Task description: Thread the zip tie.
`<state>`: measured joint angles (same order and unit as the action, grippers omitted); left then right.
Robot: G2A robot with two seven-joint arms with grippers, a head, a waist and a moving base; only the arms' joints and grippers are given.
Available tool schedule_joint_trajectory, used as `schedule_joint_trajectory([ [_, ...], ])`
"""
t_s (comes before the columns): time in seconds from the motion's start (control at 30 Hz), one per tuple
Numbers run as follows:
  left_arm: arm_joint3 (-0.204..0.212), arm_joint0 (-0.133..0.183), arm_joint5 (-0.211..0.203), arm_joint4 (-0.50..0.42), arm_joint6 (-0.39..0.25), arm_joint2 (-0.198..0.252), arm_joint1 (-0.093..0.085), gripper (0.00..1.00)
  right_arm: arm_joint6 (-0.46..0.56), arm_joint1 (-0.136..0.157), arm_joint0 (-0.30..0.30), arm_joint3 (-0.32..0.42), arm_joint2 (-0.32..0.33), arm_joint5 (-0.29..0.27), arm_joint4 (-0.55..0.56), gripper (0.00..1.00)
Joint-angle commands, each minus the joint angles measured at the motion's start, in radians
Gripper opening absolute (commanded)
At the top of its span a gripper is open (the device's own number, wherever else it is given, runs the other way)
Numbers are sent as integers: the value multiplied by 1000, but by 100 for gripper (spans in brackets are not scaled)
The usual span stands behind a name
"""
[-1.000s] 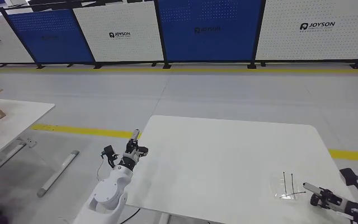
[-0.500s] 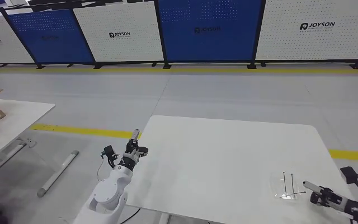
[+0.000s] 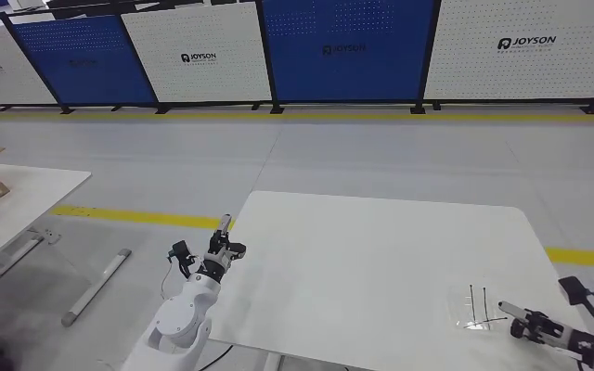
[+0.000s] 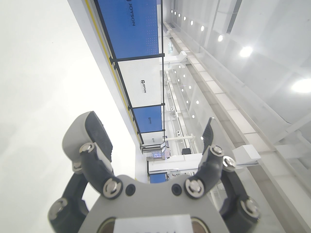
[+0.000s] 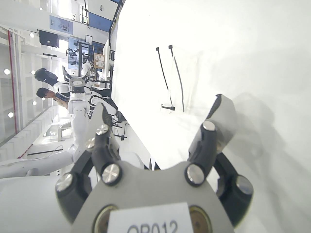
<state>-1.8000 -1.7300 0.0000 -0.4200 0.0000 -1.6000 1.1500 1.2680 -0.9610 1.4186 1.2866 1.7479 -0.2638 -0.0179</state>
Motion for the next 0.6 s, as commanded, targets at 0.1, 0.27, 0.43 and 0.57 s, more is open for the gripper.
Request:
schedule_joint_trajectory([
  [0.1,0,0,0,0,0,0,0,100,-9,5,-8,-17,-11,1,9,40],
  [0.27,0,0,0,0,0,0,0,100,-13,10,-20,-36,-24,6,9,37],
  [0.43,0,0,0,0,0,0,0,100,-16,15,-29,-45,-39,8,14,33],
  [0.57,0,0,0,0,0,0,0,100,-17,19,-33,-50,-48,7,11,29],
])
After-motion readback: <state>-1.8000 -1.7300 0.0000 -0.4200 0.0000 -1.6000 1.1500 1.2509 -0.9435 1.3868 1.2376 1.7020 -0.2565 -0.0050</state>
